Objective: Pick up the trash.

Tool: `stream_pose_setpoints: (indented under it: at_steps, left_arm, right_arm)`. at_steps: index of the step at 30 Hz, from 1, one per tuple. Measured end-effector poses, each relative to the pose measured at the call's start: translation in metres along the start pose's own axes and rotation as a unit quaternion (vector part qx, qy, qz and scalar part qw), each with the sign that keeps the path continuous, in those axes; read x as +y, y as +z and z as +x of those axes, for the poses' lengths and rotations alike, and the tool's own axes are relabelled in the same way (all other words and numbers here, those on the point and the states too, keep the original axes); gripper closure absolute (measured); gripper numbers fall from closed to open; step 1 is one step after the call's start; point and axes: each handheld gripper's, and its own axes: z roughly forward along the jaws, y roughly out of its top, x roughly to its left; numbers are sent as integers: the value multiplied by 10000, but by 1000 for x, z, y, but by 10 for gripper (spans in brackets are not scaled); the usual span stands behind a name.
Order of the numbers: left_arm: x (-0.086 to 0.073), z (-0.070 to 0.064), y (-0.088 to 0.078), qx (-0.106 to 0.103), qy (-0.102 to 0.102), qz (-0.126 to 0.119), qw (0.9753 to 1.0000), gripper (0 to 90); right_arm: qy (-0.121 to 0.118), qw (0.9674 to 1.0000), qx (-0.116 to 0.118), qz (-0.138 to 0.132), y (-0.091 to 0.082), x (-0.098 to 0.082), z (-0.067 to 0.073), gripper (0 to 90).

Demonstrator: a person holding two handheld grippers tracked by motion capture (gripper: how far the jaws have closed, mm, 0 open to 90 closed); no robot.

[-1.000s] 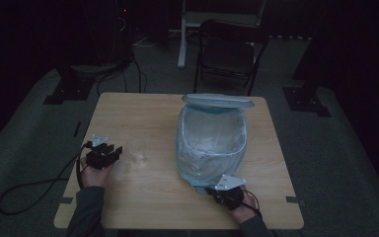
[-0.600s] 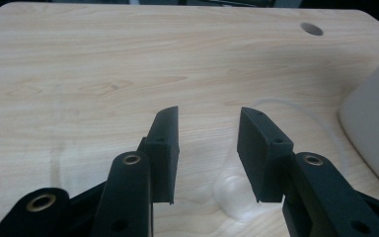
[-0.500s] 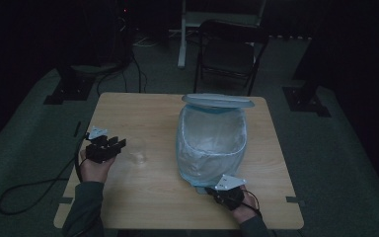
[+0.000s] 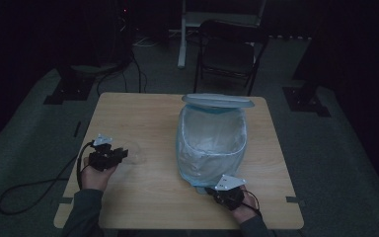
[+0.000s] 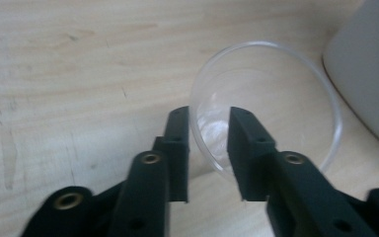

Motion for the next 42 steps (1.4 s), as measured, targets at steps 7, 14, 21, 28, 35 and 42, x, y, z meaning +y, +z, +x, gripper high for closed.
stream_pose_setpoints:
  at_steps: [7, 14, 21, 28, 35, 42]
  left_arm:
    - [-8, -8, 4, -192, 379, 191, 9989, 863]
    - [-3, -14, 7, -332, 518, -97, 9981, 872]
    - [9, -18, 5, -375, 574, -359, 9970, 872]
    - [21, -23, 3, -415, 698, -485, 9955, 872]
    - [34, -26, -1, -455, 789, -608, 9940, 872]
    - [44, -30, -5, -483, 883, -718, 9923, 872]
  right_arm:
    - [-6, 10000, 10, 0, 0, 0, 0, 900]
    - [-6, 10000, 5, -1, 0, 0, 0, 900]
    - [-8, 10000, 12, 0, 0, 0, 0, 900]
    - [-6, 10000, 18, 0, 0, 0, 0, 900]
    - [11, 10000, 31, 3, 0, 0, -1, 900]
    - [-13, 10000, 31, 9, 0, 0, -1, 900]
